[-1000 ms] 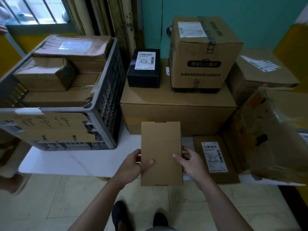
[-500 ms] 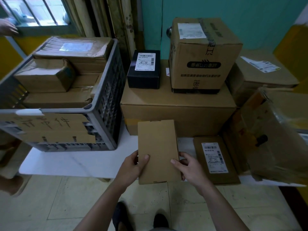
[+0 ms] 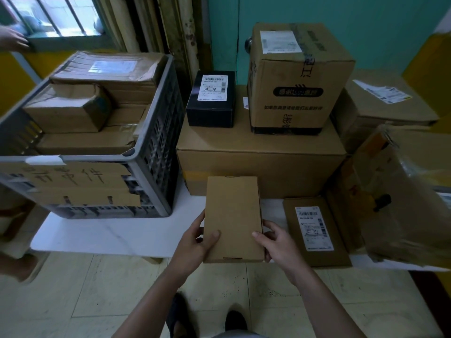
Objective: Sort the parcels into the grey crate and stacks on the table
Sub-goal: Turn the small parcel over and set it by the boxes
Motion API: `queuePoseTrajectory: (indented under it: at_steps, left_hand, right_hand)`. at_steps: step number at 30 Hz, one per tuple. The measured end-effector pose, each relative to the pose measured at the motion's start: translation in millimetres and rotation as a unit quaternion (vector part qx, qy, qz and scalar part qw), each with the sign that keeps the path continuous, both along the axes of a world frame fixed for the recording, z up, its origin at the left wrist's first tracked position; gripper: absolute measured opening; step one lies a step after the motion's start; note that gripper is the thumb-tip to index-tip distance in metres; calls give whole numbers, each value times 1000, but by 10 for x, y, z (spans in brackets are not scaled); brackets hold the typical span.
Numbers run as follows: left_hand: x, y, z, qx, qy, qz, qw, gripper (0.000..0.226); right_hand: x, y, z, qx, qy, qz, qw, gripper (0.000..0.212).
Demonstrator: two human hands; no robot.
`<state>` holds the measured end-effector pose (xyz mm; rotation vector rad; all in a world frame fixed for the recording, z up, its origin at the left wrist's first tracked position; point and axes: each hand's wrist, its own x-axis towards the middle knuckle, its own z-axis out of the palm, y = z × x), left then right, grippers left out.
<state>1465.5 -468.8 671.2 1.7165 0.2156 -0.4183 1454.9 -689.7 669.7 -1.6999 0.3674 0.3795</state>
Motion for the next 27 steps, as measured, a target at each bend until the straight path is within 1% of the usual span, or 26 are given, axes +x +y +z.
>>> queuePoseTrajectory:
  at_steps: [3,7,9,13,15,18,22,23,26,27]
  left_hand:
    - [-8,-13,7,4,-3,7,1000,66]
    - [-17,-21,7,8,-6,10,1000,67]
    - [-24,-35,13,7,-6,13,1000,64]
    - [-46,-46,-1,9,-16,30,999,57]
    - [-56,-26,-19,-2,-7,31,999,58]
    - [-76,8,-6,-19,-1,15,1000,63]
    - [-117,-3,51,-48,-18,-5,999,58]
    - [-129,-9,65,-54,-23,-13,998,62]
    - [-145,-7,54,-55,-28,-28,998,83]
    - [-147,-2,38,-51,-31,-30,998,86]
  right_hand:
    - [-7,5,1,10,-3,-7,1000,35]
    - [-31,1,3,13,-11,-9,1000,48]
    - [-39,-1,13,19,-14,-12,1000,51]
    - [-52,12,26,21,-19,-19,999,52]
    - [-57,18,13,13,-18,-25,999,53]
    - [-71,24,-2,2,-9,-31,999,51]
    - [-82,35,12,3,-2,-38,999,48]
    - [-81,41,21,4,-3,-39,999,48]
    - [-92,60,52,14,-12,-40,999,48]
    - [-96,65,63,16,-16,-39,999,48]
